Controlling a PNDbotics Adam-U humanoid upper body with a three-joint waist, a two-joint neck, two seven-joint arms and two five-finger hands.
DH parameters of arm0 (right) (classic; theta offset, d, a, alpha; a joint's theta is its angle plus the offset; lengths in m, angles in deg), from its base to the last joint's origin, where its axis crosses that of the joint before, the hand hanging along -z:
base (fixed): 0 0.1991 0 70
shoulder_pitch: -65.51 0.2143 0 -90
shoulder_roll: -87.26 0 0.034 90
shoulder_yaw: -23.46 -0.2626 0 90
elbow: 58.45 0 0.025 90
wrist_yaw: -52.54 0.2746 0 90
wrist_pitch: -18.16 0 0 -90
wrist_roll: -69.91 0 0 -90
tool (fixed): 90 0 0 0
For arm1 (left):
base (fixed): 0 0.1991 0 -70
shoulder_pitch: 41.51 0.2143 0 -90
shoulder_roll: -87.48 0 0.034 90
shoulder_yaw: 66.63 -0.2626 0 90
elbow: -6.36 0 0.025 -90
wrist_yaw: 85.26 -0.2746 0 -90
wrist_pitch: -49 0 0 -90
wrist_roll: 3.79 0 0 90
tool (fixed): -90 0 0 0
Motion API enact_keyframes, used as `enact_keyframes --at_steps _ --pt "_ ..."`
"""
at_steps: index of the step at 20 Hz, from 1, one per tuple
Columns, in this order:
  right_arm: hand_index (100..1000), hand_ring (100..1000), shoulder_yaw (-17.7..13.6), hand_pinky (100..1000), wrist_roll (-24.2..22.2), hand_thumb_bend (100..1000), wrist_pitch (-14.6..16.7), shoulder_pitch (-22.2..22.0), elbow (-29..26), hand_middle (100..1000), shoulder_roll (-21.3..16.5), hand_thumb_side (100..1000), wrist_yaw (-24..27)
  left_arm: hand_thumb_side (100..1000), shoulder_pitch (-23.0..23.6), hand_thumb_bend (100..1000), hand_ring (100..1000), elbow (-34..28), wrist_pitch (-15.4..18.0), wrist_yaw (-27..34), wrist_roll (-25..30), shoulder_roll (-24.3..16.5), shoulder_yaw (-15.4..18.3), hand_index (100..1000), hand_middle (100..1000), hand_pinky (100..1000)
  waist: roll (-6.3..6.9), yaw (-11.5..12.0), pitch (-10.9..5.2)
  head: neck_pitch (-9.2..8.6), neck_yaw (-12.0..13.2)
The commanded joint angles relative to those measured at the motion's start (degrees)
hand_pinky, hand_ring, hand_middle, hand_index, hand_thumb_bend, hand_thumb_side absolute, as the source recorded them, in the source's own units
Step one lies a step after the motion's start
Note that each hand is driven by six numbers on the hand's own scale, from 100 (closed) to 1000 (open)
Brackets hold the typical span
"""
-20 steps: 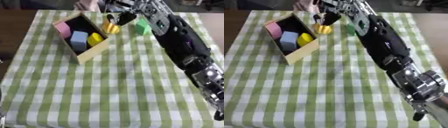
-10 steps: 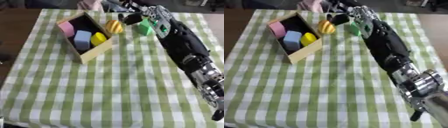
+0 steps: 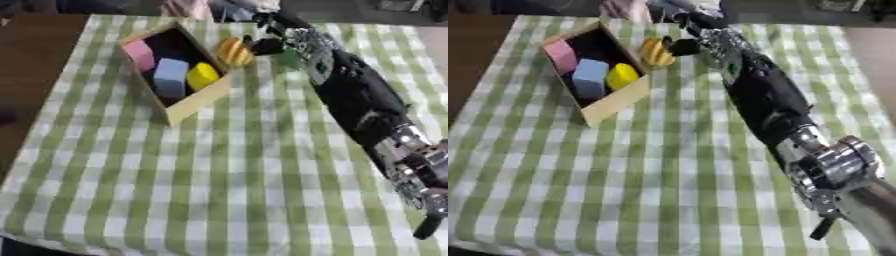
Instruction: Pick up objects on the table and place them in the box.
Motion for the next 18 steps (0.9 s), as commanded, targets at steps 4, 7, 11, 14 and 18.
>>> enact_keyframes --at_steps 4,7,11,14,18 --pt "981 856 -0.7 855 1.2 100 -0.2 0.8 1.5 855 -0.2 727 0.0 816 -0.7 100 571 -1.5 0.1 -0.1 0.4 0.1 -0.3 777 732 679 1.17 0.6 0.31 0.16 -0.8" --pt "971 855 -0.7 855 1.3 100 -0.3 0.6 2.0 850 0.1 784 0.0 817 -0.8 100 571 -1.6 0.1 -0.1 0.4 0.3 -0.4 777 731 679 1.2 0.9 0.53 0.25 -1.0" --pt "958 853 -0.9 851 1.0 100 -0.1 0.3 2.7 838 0.6 860 0.5 819 -0.8 100 571 -1.6 0.0 -0.1 0.5 0.5 -0.5 777 731 679 1.17 1.2 0.79 0.26 -1.2" --pt "955 853 -0.7 852 0.3 100 0.7 0.1 2.8 836 0.9 875 1.5 820 -0.9 100 571 -1.6 0.0 -0.1 0.6 0.6 -0.5 777 731 678 1.12 1.3 0.94 0.27 -1.2" --pt "948 854 -0.3 853 -0.3 100 1.4 0.2 2.4 837 1.2 860 1.5 820 -0.9 100 571 -1.6 0.0 -0.1 0.6 0.7 -0.5 777 730 678 1.09 1.5 1.1 0.27 -1.3"
